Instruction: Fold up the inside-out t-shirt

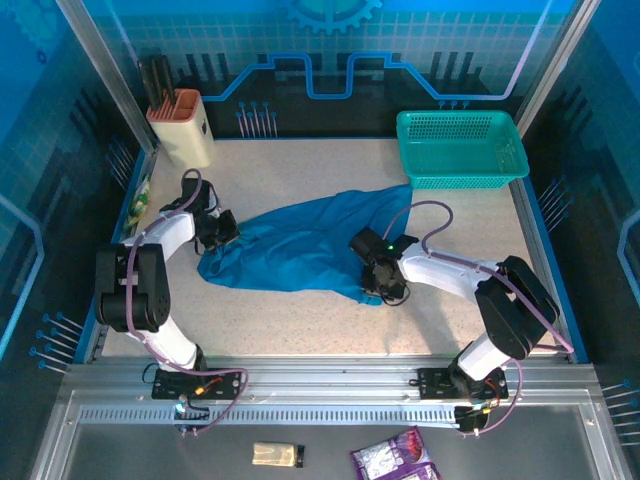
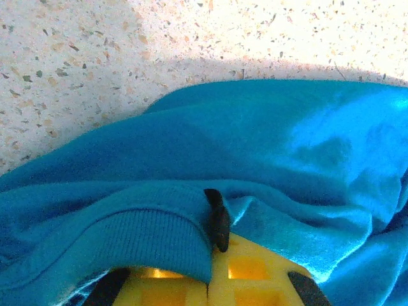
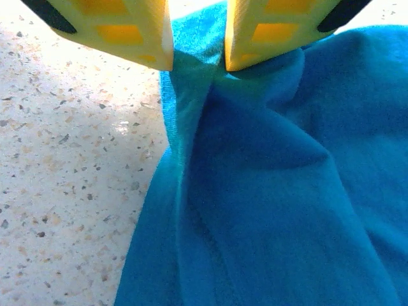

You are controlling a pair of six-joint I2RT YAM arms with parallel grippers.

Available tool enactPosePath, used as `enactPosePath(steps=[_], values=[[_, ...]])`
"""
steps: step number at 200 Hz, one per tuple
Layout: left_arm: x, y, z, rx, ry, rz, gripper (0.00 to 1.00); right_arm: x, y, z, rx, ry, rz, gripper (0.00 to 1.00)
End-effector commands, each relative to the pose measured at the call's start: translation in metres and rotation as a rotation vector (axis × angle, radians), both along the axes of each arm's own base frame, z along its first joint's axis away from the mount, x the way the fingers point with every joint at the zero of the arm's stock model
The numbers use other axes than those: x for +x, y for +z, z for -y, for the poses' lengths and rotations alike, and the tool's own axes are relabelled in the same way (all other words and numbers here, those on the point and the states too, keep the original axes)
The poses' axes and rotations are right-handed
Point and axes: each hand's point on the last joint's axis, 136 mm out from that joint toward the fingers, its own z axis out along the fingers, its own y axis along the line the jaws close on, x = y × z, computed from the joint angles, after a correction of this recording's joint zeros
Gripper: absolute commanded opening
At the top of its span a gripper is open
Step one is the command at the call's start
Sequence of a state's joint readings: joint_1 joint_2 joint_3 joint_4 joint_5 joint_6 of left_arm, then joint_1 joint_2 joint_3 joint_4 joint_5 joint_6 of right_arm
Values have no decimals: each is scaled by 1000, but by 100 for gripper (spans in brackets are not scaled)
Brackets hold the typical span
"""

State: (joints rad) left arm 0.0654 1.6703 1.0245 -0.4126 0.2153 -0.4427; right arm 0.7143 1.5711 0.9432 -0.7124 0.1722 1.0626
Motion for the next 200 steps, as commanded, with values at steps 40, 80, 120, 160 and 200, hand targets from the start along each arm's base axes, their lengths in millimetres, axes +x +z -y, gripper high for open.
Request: enactPosePath(steps=[40, 80, 120, 160, 200], values=[[-4, 5, 1, -2, -14, 13, 4, -7, -6, -3, 53, -44, -7, 30], [-3, 6, 1, -1, -13, 15, 4, -11, -9, -7, 83, -41, -25, 31], [-4, 6, 1, -2, -13, 14, 4, -13, -7, -3, 90, -32, -7, 20], [-5, 6, 1, 0, -12, 14, 4, -17, -3, 2, 73, -30, -10, 7], [5, 30, -8, 10, 18, 73, 2, -9, 45, 25, 8, -27, 118, 0]])
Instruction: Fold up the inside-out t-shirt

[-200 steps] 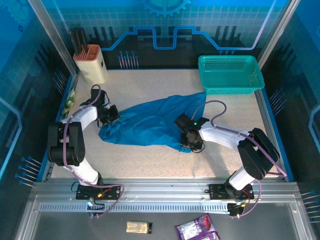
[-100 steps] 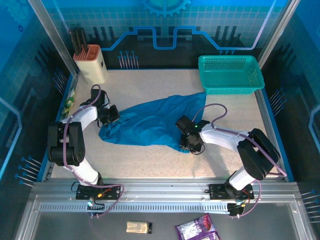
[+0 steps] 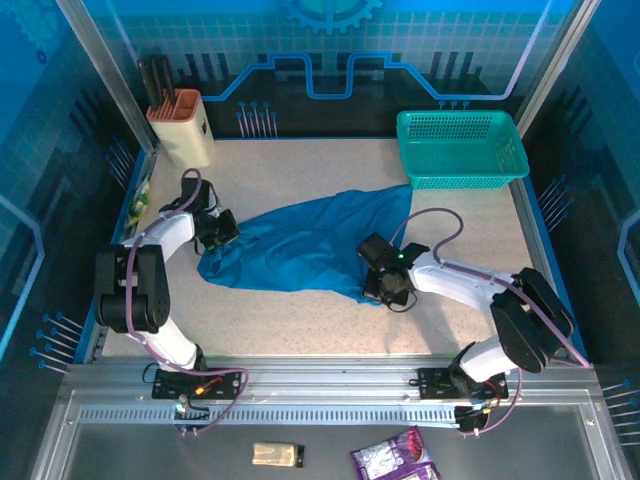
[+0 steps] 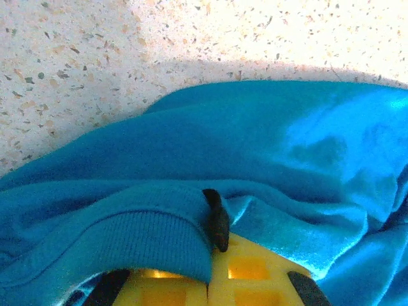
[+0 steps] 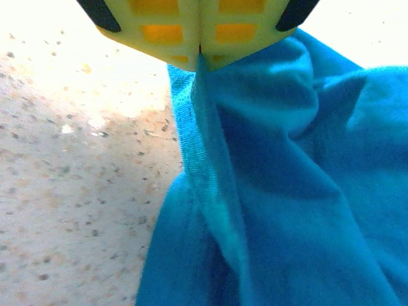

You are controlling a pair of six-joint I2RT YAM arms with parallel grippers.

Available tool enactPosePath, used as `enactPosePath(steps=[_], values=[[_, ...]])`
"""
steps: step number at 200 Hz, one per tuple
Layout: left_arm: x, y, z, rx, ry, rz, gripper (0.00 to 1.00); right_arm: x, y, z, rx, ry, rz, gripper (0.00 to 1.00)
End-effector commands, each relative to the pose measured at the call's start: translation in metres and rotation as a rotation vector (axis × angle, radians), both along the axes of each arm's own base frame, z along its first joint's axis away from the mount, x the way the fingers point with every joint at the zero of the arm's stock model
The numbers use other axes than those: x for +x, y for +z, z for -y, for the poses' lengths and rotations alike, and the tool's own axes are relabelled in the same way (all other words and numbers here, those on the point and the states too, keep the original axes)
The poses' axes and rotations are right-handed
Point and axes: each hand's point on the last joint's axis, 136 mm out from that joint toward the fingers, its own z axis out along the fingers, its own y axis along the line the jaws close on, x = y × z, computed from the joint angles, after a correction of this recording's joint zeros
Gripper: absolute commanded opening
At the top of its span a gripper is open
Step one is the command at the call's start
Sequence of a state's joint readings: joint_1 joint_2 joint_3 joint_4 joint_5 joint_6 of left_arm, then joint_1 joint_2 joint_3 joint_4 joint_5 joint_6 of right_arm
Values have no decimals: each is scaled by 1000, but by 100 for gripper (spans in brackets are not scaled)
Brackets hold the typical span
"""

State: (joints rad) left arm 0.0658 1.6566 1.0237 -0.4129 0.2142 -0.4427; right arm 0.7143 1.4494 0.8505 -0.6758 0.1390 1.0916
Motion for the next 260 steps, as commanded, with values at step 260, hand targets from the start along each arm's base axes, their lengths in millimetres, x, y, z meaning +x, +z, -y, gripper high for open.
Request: enactPosePath(steps=[260], values=[[187, 345, 88, -378, -258, 678, 0, 17, 465, 127, -107, 75, 1341, 0]])
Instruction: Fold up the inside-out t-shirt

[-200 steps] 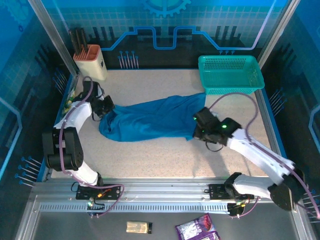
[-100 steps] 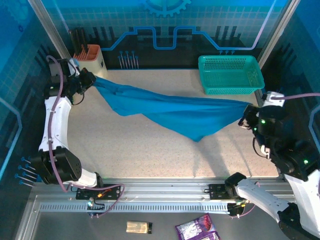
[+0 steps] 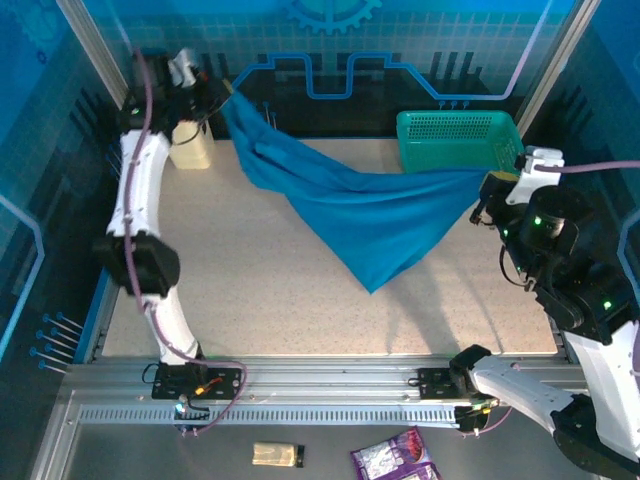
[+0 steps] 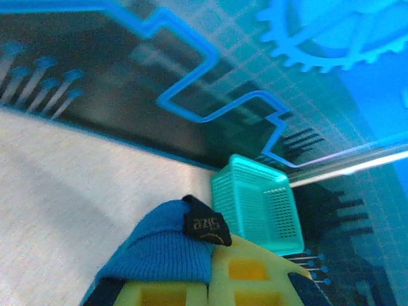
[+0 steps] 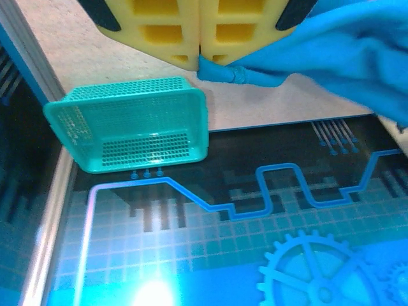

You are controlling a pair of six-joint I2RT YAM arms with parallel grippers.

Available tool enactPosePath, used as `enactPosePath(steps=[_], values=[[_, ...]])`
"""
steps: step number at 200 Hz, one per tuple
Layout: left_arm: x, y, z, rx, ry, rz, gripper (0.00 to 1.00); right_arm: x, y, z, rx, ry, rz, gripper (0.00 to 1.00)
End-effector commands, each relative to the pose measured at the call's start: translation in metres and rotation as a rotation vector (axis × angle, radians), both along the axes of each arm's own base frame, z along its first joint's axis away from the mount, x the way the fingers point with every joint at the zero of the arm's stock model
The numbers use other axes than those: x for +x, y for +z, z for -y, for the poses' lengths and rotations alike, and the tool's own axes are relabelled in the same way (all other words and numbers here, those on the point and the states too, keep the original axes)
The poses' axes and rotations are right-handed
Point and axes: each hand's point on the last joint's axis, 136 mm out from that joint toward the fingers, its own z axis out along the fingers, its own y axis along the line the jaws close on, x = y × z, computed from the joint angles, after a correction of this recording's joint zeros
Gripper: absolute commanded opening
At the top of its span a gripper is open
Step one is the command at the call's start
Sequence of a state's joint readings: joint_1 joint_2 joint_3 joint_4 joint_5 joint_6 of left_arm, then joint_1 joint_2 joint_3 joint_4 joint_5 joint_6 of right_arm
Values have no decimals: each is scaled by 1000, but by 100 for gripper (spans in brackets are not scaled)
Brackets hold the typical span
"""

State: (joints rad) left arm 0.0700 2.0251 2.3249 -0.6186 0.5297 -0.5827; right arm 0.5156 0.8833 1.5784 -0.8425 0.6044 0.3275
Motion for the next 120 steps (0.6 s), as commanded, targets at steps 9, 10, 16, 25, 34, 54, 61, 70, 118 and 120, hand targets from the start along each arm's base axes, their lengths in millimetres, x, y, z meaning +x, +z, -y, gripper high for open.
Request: enactPosePath(steps=[9, 10, 16, 25, 34, 54, 61, 70, 118, 120], values=[[22, 11, 65, -90, -173, 26, 2, -3, 50, -22, 80, 140, 166, 0], [23, 11, 66, -94, -176, 27, 2, -3, 51, -23, 82, 147, 169, 0], [29, 7, 70, -116, -183, 23, 2, -3, 55, -31, 89, 190, 178, 0], [38, -4, 72, -142, -182, 0, 2, -2, 58, -47, 100, 271, 184, 0], [44, -16, 71, -145, -175, -18, 2, 0, 56, -66, 116, 361, 173, 0], [48, -50, 66, -102, -157, -73, 4, 9, 42, -116, 187, 568, 96, 0], [47, -62, 63, -81, -158, -96, 5, 12, 34, -135, 216, 639, 62, 0], [43, -77, 61, -50, -173, -128, 6, 14, 24, -163, 233, 724, 25, 0], [26, -153, 29, 75, -157, -333, 13, 7, -47, -314, 177, 1055, -188, 17], [25, -154, 27, 79, -155, -339, 14, 7, -51, -318, 175, 1063, -203, 21]])
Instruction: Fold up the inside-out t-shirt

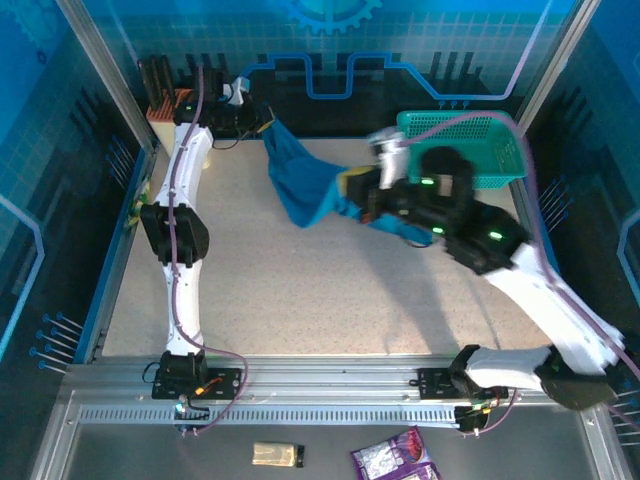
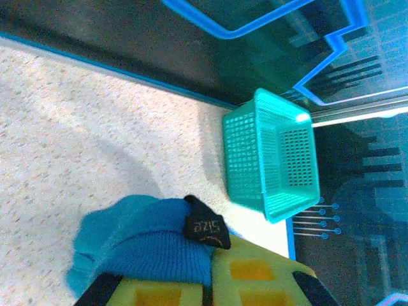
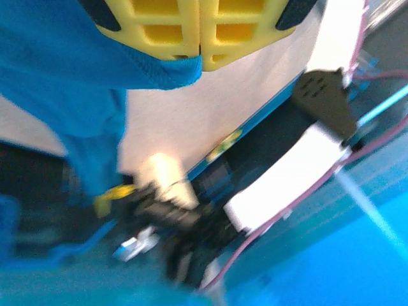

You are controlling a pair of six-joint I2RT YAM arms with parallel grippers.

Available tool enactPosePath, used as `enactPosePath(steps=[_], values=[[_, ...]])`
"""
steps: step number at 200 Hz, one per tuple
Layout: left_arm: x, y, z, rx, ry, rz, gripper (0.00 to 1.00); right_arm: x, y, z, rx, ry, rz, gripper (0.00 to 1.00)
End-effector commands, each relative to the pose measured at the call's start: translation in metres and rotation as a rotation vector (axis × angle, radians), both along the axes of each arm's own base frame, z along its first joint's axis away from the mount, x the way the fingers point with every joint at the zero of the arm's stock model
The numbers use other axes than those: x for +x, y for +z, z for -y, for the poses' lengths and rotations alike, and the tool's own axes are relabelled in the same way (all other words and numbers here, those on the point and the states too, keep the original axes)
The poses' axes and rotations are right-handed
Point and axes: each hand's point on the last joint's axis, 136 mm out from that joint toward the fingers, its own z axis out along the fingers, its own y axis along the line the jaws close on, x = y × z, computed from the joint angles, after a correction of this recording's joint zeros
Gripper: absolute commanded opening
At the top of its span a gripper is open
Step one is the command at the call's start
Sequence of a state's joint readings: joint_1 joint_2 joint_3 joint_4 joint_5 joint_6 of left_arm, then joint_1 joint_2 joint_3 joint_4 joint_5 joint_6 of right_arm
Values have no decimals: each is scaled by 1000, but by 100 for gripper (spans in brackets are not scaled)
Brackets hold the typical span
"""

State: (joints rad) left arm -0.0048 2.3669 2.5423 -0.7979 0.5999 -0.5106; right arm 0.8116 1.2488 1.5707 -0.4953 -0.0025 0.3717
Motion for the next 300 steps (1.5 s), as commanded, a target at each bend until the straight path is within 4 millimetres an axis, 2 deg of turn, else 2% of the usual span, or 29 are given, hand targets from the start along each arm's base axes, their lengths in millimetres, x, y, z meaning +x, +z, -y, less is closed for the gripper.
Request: enactPosePath(steps=[1, 9, 22, 48, 69, 107, 130, 172, 203, 220, 263, 284, 300], values=[[-16, -24, -25, 83, 1, -76, 14, -14, -20, -64, 13, 200, -72, 22], [-19, -34, -30, 105, 6, -102, 22, -12, -33, -76, -17, 227, -109, 32], [-27, -42, -36, 144, 8, -137, 32, -9, -56, -83, -97, 242, -151, 40], [-44, -43, -39, 191, -5, -152, 39, -1, -113, -69, -328, 213, -172, 48], [-63, -40, -37, 207, -12, -147, 42, -4, -165, -54, -490, 241, -190, 48], [-115, -55, -16, 209, -66, -152, 43, -17, -251, -39, -716, 386, -167, 44], [-147, -71, -8, 209, -83, -169, 42, -42, -292, -40, -770, 617, -87, 46], [-198, -103, -5, 196, -75, -217, 42, -58, -359, -33, -996, 880, 100, 47], [-225, -119, -4, 186, -69, -246, 42, -48, -388, -38, -1096, 928, 176, 46], [-236, -125, -3, 187, -69, -261, 42, -38, -397, -43, -1130, 920, 212, 48], [-252, -125, -4, 198, -69, -253, 42, -22, -413, -45, -1185, 893, 255, 47], [-255, -124, -5, 205, -71, -248, 42, -19, -415, -45, -1197, 882, 259, 42], [-256, -124, -5, 203, -71, -248, 42, -17, -412, -47, -1193, 864, 263, 31]])
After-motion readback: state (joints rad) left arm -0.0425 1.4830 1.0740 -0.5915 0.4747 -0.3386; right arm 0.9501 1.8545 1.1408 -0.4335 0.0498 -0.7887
